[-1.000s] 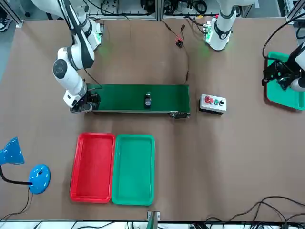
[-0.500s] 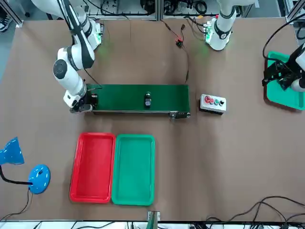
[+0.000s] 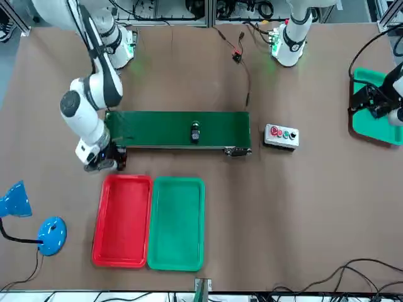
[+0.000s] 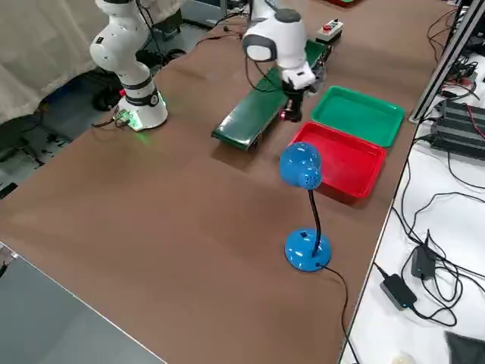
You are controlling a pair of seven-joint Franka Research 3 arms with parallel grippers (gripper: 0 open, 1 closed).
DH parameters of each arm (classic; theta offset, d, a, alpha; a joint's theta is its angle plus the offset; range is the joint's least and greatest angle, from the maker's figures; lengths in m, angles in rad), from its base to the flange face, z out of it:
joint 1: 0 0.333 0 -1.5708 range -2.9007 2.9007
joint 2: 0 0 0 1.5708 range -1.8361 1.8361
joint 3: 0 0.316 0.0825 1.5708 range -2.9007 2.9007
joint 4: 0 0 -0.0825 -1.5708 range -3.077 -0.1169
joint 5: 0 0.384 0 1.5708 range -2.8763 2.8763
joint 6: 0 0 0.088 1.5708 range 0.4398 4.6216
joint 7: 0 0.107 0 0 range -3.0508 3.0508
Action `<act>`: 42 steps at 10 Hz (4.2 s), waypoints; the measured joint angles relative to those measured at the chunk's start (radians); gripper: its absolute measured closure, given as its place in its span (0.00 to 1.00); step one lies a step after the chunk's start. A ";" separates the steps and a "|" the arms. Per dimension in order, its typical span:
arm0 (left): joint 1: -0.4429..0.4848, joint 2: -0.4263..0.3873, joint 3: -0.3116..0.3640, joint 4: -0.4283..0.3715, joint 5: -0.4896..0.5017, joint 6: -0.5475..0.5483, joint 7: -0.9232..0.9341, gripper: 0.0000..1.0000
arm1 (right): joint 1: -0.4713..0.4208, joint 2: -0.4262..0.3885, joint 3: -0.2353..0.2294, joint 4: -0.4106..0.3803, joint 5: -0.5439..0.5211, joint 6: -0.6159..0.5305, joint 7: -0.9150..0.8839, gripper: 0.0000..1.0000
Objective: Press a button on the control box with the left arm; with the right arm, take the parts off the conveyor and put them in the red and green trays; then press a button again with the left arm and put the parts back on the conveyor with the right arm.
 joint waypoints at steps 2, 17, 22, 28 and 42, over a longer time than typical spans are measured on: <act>0.002 0.003 0.000 0.001 0.000 0.000 0.000 0.00 | -0.021 0.183 -0.008 0.192 0.004 0.002 0.000 0.67; 0.002 0.002 -0.002 0.002 0.000 0.000 0.001 0.00 | -0.019 0.450 0.009 0.575 0.000 -0.103 -0.007 0.01; -0.006 0.002 -0.005 0.005 0.000 0.000 0.001 0.00 | 0.191 0.207 0.022 0.548 0.038 -0.469 0.248 0.03; -0.007 0.002 -0.006 0.006 0.000 0.000 0.001 0.00 | 0.488 0.086 0.025 0.236 0.045 -0.269 0.662 0.01; -0.008 0.002 -0.007 0.006 0.000 0.000 0.001 0.00 | 0.595 0.199 0.009 0.225 0.005 -0.139 0.778 0.25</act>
